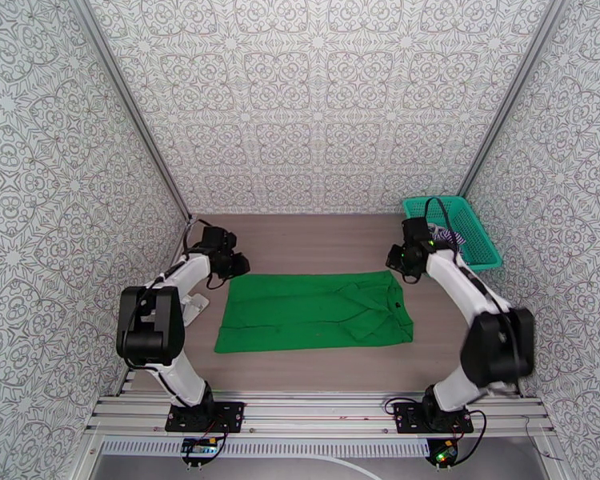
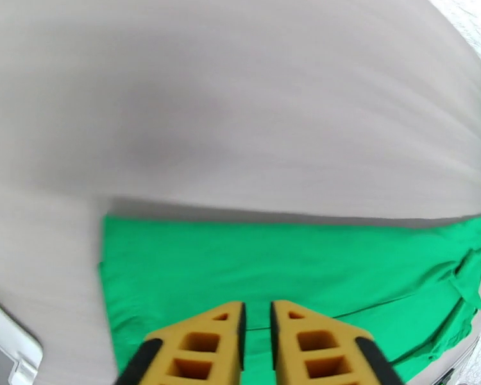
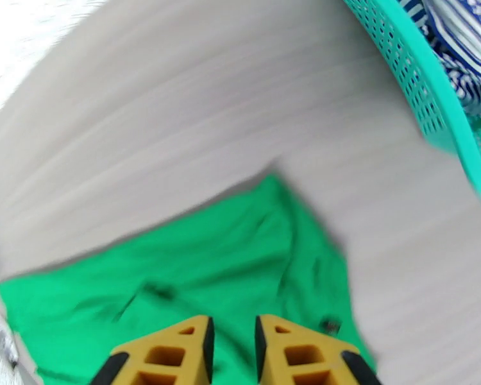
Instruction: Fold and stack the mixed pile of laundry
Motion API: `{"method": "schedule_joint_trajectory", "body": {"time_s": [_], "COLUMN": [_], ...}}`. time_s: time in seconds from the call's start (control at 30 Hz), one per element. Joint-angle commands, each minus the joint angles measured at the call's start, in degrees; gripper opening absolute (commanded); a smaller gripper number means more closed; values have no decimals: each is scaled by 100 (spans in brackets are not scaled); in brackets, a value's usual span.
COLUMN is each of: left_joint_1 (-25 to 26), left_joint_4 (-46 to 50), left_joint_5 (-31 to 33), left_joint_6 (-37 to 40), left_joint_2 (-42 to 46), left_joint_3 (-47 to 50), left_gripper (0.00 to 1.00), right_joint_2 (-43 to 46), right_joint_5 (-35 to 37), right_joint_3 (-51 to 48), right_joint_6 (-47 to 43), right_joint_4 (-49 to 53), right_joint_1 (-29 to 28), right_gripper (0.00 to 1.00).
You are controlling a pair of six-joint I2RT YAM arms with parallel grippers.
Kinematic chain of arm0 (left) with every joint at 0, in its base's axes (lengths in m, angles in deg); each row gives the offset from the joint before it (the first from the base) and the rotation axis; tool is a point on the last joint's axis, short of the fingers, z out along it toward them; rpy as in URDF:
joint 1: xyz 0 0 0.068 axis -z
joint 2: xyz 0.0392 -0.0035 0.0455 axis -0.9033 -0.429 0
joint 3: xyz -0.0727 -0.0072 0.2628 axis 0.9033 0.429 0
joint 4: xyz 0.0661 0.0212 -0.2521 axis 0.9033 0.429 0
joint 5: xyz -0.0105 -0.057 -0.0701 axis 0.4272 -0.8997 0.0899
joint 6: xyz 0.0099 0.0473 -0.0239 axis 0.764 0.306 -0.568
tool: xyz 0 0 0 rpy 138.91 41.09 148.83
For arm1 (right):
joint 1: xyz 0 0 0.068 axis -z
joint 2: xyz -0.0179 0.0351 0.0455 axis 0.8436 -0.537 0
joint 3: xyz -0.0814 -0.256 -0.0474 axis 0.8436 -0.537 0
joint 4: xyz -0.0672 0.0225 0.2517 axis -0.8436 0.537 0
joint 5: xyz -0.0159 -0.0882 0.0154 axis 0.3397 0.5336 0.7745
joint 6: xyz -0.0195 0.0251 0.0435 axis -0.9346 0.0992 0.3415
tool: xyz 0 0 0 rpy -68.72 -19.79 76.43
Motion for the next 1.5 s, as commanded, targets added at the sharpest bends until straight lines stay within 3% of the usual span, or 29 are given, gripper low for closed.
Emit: {"method": "schedule_joint_trajectory", "body": {"time_s": [0.0, 0.13, 0.23, 0.37, 0.57, 0.77, 0.93, 1.0, 1.1, 1.17, 1.27, 1.33, 1.47], "left_joint_1": [69, -88, -318, -531, -573, 284, 1735, 2296, 2839, 2909, 2519, 2016, 1493], "left_joint_4": [242, -157, -408, -398, -538, -998, -935, -800, -400, -113, -101, -298, -65], "left_joint_5": [-241, -693, -937, -894, -824, -441, -54, 156, 507, 677, 288, -395, -764], "left_joint_6": [227, -108, -371, -438, -916, -2286, -3587, -3965, -4238, -4152, -3533, -2887, -1626], "left_joint_2": [-438, -738, -819, -537, 295, 1746, 2878, 3303, 3953, 4212, 4081, 3574, 2376], "left_joint_3": [-27, 232, 562, 1008, 2013, 3629, 4552, 4699, 4656, 4466, 4119, 3815, 2925], "left_gripper": [12, 8, 4, 2, 1, 1, 2, 2, 3, 4, 4, 3, 0], "right_joint_2": [-12, -196, -639, -1645, -3265, -4725, -6083, -6298, -6131, -5831, -5188, -4530, -3302], "right_joint_5": [-320, -459, -190, -3, 329, 167, -50, -38, -72, -70, -106, -127, -227], "right_joint_3": [-944, -1661, -1563, -772, 1344, 3734, 6160, 6687, 6907, 6894, 6492, 5754, 3933], "right_joint_6": [652, 1156, 1111, 709, 78, -221, -552, -621, -703, -721, -732, -669, -410], "right_joint_4": [95, -362, -537, -488, 302, 1023, 1922, 2104, 2092, 2091, 1959, 1644, 955], "right_joint_1": [-506, -728, -666, -412, -215, -66, -42, -40, -16, -1, 1, -7, -30], "right_gripper": [21, 22, 22, 20, 20, 20, 20, 20, 21, 24, 28, 30, 28]}}
